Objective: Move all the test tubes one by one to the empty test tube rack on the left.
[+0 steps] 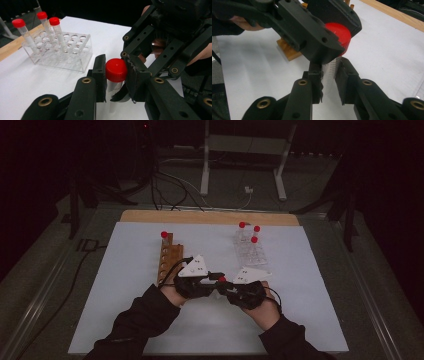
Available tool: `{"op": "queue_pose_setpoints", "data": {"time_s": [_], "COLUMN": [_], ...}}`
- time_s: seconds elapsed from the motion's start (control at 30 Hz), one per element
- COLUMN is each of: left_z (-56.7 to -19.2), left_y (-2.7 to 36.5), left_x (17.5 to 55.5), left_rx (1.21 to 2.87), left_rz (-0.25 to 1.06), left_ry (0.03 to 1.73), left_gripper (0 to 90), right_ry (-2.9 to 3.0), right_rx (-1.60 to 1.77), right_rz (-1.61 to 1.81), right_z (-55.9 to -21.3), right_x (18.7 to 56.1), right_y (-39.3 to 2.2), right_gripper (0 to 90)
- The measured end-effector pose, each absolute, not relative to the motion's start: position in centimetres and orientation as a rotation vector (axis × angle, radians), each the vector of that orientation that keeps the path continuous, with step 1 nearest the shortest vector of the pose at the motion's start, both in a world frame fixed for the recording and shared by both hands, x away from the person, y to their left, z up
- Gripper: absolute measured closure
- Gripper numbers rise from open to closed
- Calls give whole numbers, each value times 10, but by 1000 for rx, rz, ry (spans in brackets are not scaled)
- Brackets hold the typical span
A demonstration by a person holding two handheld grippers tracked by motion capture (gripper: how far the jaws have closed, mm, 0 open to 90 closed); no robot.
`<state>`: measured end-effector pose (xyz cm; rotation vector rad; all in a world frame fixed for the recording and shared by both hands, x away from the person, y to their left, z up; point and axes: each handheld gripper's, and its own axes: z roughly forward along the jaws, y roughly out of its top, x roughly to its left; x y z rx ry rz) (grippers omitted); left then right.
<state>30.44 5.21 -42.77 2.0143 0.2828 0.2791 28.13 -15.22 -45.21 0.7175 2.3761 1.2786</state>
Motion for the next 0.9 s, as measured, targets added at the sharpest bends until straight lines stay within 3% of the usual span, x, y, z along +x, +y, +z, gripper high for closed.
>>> {"op": "queue_pose_setpoints", "data": {"time_s": [0.1,0.3,0.9], "left_z": [-426,-422,-390], "left_y": [54,63,118], "left_x": [305,309,331], "left_rx": [2005,1992,1899], "left_rz": [275,313,470], "left_ry": [291,321,469], "left_gripper": [720,720,721], "right_ry": [2368,2344,2236], "right_rx": [716,726,826], "right_rz": [1310,1328,1390], "right_z": [-452,-449,-443], "right_x": [281,280,278], "right_y": [-154,-159,-174], "right_gripper": [742,609,110]}}
